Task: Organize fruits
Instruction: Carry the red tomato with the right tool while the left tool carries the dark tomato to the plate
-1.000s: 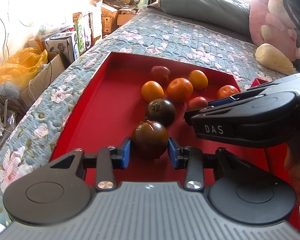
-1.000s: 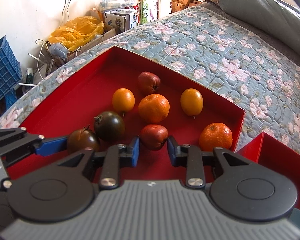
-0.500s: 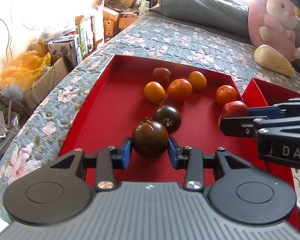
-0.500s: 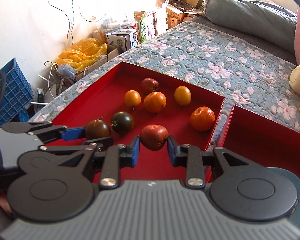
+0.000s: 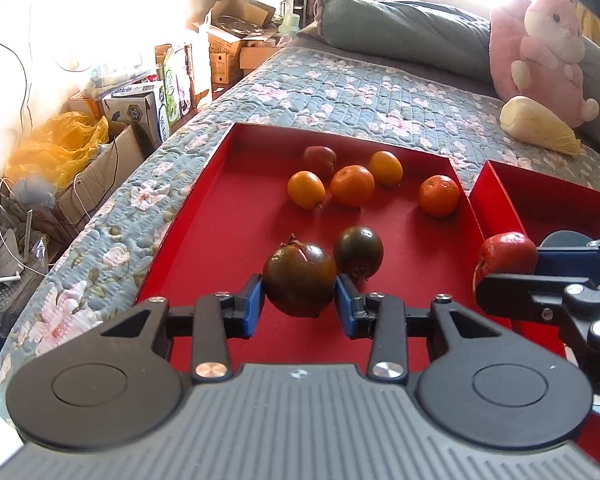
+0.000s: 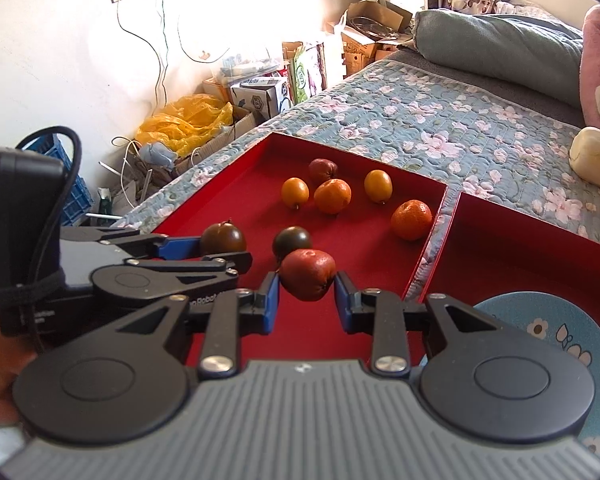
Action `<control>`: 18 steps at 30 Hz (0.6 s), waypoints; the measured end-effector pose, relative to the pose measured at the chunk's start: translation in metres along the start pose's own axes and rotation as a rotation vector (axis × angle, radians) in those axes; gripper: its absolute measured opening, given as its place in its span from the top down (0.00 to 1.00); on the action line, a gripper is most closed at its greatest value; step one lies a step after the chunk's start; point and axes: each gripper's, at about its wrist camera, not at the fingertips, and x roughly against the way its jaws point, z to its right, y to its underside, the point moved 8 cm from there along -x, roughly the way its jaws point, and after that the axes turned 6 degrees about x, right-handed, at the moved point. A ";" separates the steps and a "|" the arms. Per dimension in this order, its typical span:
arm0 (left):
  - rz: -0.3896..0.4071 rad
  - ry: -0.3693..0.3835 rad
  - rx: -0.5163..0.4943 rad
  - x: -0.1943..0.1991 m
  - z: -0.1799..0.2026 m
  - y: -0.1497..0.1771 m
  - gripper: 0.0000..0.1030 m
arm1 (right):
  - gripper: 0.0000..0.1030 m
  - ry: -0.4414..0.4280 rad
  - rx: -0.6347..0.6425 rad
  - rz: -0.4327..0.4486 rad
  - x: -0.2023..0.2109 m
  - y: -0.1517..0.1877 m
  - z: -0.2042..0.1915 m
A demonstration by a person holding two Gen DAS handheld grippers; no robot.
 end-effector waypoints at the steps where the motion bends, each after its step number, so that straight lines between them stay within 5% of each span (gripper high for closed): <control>1: 0.005 0.004 -0.002 0.003 0.002 0.000 0.57 | 0.68 -0.001 -0.002 0.005 0.004 0.001 0.000; 18: 0.061 0.104 -0.093 0.049 0.067 0.011 0.57 | 0.68 0.153 -0.087 0.032 0.084 0.073 0.070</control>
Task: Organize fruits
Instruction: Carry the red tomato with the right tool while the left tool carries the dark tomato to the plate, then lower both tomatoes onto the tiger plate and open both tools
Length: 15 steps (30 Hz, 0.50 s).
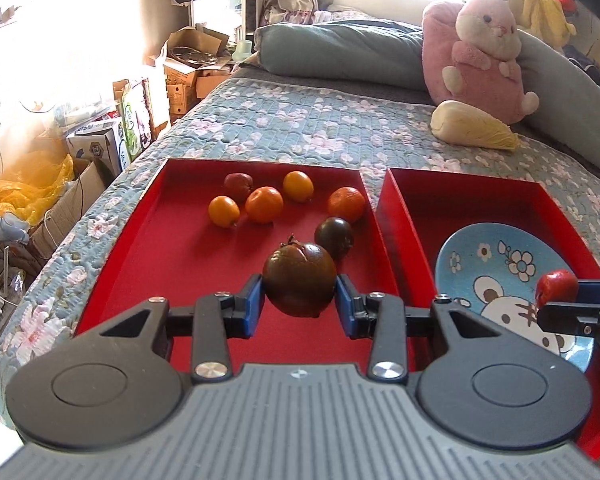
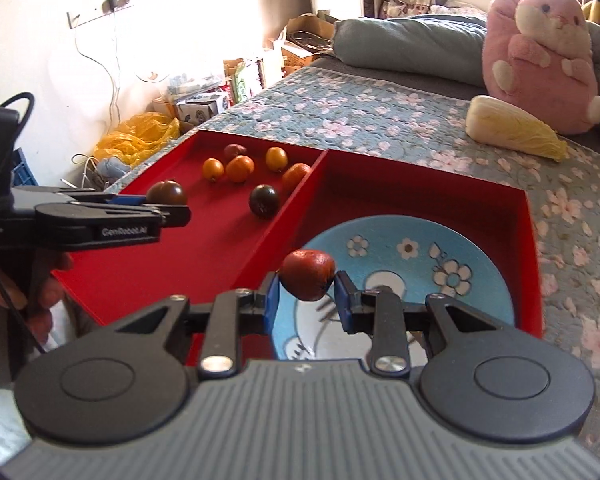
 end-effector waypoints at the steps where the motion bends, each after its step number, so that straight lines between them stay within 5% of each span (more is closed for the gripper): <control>1: 0.002 0.009 -0.005 0.001 0.006 0.000 0.57 | 0.68 0.011 -0.009 -0.008 0.001 0.005 0.007; 15: -0.016 0.193 -0.098 0.004 0.109 0.008 0.57 | 0.68 0.071 -0.017 -0.082 -0.006 0.051 0.048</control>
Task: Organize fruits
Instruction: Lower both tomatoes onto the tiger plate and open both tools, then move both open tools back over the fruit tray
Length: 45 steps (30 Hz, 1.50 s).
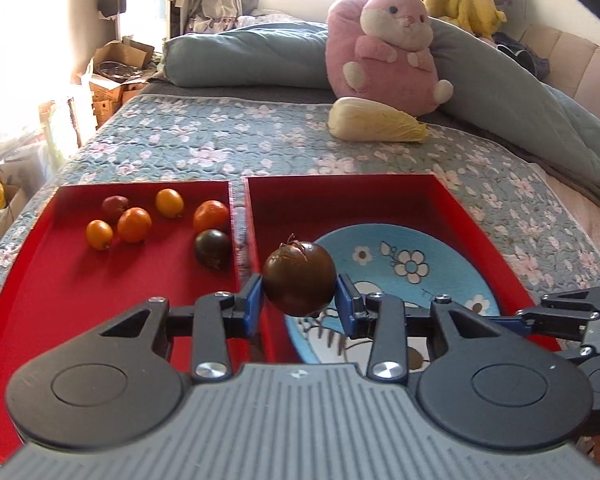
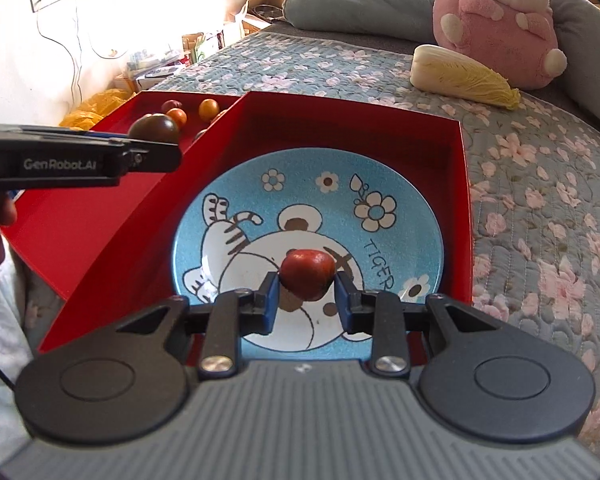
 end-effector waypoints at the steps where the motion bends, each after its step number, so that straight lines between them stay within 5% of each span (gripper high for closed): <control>1: -0.007 0.007 -0.011 -0.003 0.008 0.002 0.57 | 0.68 -0.001 0.002 -0.005 -0.001 0.001 0.000; 21: -0.124 0.013 -0.072 -0.041 0.032 0.022 0.56 | 0.67 0.007 -0.015 -0.032 -0.016 0.003 0.010; 26: -0.086 -0.004 -0.071 -0.034 0.032 0.017 0.33 | 0.64 0.013 -0.039 -0.027 -0.012 0.002 0.012; 29: -0.082 0.008 -0.077 -0.031 0.035 0.017 0.32 | 0.45 0.023 -0.053 -0.013 -0.008 0.000 0.013; 45: -0.012 -0.013 0.000 -0.005 -0.007 -0.009 0.32 | 0.45 0.020 -0.020 0.058 0.004 -0.030 -0.006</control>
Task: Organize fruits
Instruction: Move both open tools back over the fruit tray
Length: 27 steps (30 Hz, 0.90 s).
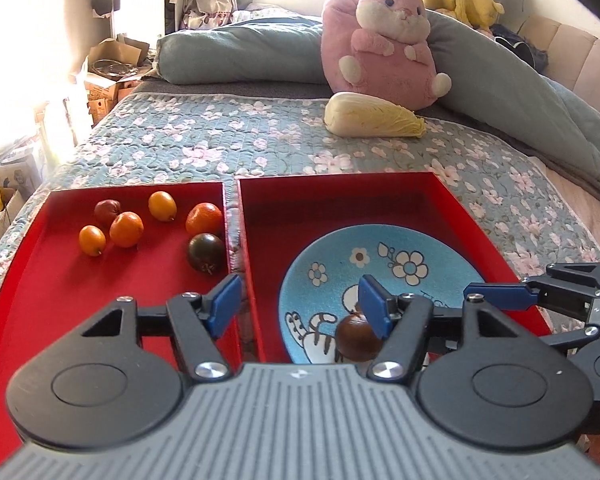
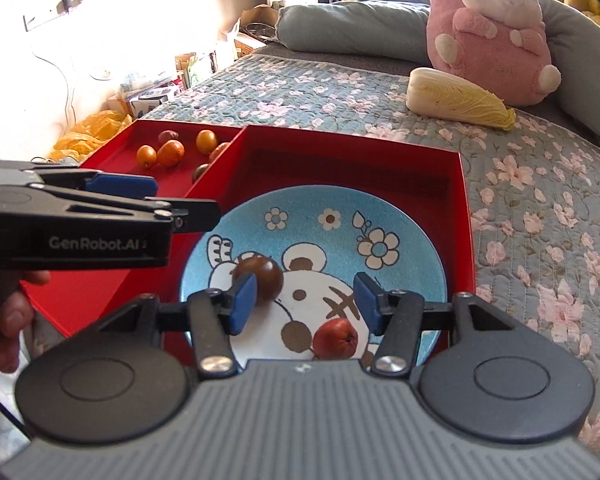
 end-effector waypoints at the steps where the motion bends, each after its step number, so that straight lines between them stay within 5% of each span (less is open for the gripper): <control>1: 0.005 -0.008 0.004 0.001 -0.006 -0.003 0.32 | 0.45 -0.003 0.007 0.004 0.000 -0.003 -0.003; 27: 0.008 -0.241 0.136 -0.020 -0.157 -0.027 0.32 | 0.47 -0.121 0.211 0.068 -0.050 -0.093 -0.095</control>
